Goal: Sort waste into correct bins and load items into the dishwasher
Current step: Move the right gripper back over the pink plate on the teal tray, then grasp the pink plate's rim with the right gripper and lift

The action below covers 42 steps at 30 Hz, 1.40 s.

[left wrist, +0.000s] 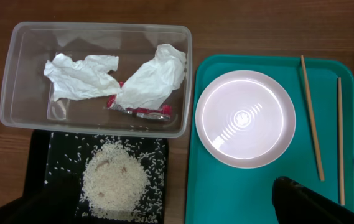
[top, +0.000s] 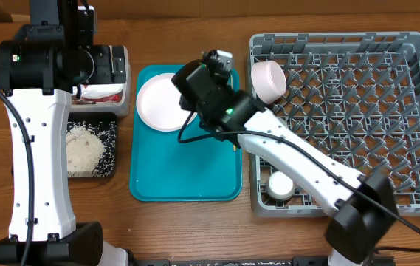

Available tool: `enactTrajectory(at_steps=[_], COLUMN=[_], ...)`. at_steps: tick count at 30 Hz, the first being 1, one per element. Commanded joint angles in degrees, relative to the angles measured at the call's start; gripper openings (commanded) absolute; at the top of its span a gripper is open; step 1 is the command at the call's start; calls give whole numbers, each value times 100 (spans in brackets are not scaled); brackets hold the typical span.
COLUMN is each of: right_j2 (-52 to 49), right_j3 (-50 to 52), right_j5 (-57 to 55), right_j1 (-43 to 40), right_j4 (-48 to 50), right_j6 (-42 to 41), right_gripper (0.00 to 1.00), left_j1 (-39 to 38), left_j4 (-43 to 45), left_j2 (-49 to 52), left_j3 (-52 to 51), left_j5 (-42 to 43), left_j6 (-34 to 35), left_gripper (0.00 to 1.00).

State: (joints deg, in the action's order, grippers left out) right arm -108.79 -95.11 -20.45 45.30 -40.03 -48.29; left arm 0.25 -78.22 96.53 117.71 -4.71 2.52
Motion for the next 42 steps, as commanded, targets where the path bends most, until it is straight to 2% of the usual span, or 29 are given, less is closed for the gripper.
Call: enactTrajectory(at_steps=[1, 4, 8, 20, 22, 25, 26, 31, 34, 38, 42], right_j2=[-551, -933, -1309, -2009, -2015, -2015, -2013, -1823, -1392, -789, 291], right_j3=[120, 120, 120, 120, 120, 120, 120, 26, -103, -208, -214], right_j5=[603, 907, 1231, 1856, 1888, 1941, 2002, 2044, 1871, 999, -603], right_j1=[-129, -240, -404, -461, -461, -461, -461, -566, -721, -833, -981], right_j4=[247, 474, 570, 721, 704, 680, 678, 463, 247, -262, -839], right_j6=[-321, -586, -1005, -1049, -1049, -1049, -1045, -920, -63, 560, 833], right_gripper=[60, 57, 48, 33, 27, 7, 4, 4, 4, 4, 4], left_j1=[15, 15, 15, 15, 15, 15, 15, 15, 15, 15, 15], left_j4=[2, 2, 2, 2, 4, 2, 2, 2, 2, 2, 2], left_j2=[-59, -59, -59, -59, -59, -59, -59, -59, -59, -59, -59], left_j3=[90, 90, 90, 90, 90, 90, 90, 90, 90, 90, 90], left_j5=[-35, -37, -37, -37, -35, -37, -37, -37, -35, -35, -37], left_j6=[-129, -129, -129, -129, -129, -129, -129, -129, -129, -129, -129], left_gripper=[100, 100, 100, 100, 100, 100, 100, 100, 100, 100, 100])
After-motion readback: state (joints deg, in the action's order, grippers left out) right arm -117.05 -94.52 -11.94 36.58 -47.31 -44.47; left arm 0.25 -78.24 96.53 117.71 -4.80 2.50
